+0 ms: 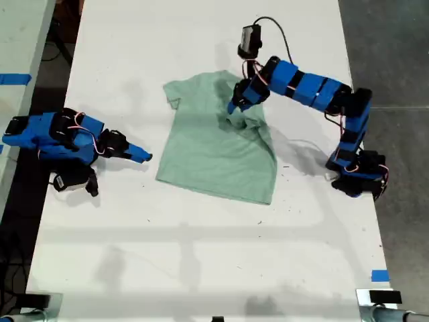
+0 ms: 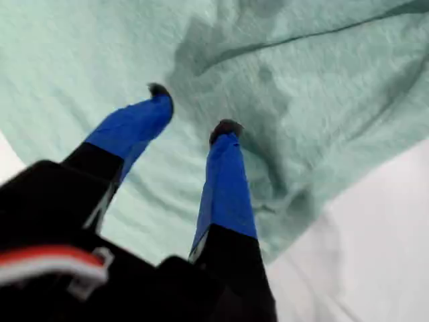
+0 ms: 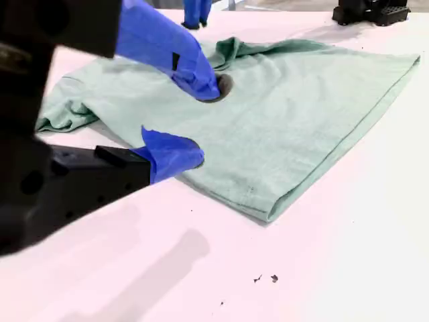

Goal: Fold t shirt

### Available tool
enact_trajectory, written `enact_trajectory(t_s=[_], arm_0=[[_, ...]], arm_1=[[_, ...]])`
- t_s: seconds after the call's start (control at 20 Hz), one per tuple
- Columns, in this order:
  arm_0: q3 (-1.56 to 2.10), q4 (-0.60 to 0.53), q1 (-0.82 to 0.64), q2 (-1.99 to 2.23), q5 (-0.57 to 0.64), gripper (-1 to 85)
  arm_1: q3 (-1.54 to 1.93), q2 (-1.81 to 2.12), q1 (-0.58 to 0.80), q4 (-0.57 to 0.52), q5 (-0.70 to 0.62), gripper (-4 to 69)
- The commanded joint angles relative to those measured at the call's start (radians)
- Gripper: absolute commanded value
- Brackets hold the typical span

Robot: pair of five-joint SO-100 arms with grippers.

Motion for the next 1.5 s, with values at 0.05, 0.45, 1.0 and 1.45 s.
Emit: enact_trajectory(t_s=[0.05, 0.45, 1.0, 1.45], arm_0=[[0.011, -0.02, 0.006, 0.006, -0.017, 11.7], [0.011, -0.02, 0.006, 0.006, -0.017, 11.7], [0.011, -0.02, 0.005, 0.006, -0.017, 11.7], [0.011, -0.018, 0.005, 0.006, -0.017, 11.7]], arm_1=[[0.212, 0.558, 0.021, 0.218, 0.104, 0.6], [1.655, 1.606, -0.333, -0.341, 0.29, 0.6], [2.008, 2.138, -0.347, -0.146, 0.425, 0.7], [2.01, 2.138, -0.354, -0.143, 0.437, 0.7]])
